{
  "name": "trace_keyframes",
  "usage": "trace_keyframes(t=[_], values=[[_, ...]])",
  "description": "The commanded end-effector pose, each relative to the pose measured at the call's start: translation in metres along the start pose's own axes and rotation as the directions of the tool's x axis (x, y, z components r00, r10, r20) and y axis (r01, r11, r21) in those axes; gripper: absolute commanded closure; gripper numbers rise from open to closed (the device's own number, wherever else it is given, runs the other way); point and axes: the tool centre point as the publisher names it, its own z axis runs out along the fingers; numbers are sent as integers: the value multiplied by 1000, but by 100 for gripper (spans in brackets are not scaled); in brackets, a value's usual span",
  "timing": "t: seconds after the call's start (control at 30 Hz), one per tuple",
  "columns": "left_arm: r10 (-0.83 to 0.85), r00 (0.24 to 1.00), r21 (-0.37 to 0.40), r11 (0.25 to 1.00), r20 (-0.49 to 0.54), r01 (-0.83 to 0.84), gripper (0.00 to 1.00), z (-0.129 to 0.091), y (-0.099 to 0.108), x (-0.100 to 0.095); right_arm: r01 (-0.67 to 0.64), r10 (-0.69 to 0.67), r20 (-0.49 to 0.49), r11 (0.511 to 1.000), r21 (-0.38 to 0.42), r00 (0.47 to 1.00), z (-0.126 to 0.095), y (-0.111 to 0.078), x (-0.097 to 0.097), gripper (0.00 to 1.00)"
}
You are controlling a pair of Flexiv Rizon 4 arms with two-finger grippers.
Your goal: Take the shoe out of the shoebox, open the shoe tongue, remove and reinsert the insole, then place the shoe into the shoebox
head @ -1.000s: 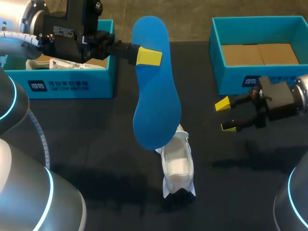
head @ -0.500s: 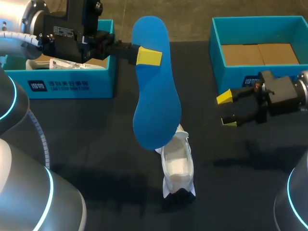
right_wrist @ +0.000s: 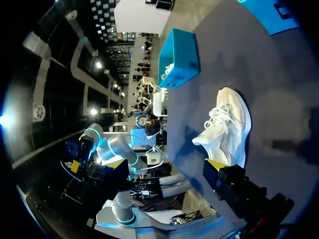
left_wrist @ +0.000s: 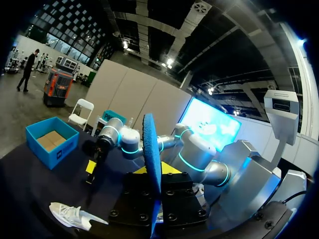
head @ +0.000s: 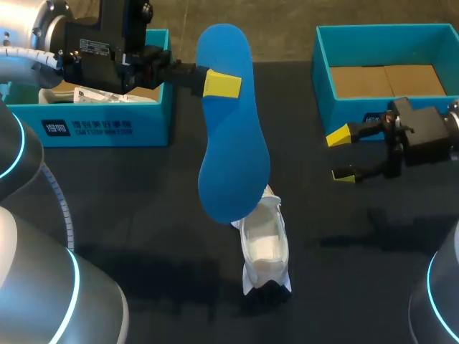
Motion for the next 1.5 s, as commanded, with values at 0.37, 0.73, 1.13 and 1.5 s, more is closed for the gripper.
trace_keyframes(t=[0.37, 0.73, 1.13, 1.5], values=[[466, 880, -158, 879, 91, -450, 100, -12, -25, -23, -1, 1, 3, 1000, -1, 1000, 0, -1, 1, 0], [804, 591, -292, 583, 70, -758, 100, -18, -16, -41, -1, 1, 3, 1000, -1, 1000, 0, -1, 1, 0], [882, 470, -358, 451, 36, -818, 100, -15, -10, -45, -1, 1, 3, 1000, -1, 1000, 0, -1, 1, 0], [928, 369, -349, 361, 44, -865, 100, -11, 0, -48, -1, 1, 3, 1000, -1, 1000, 0, -1, 1, 0]])
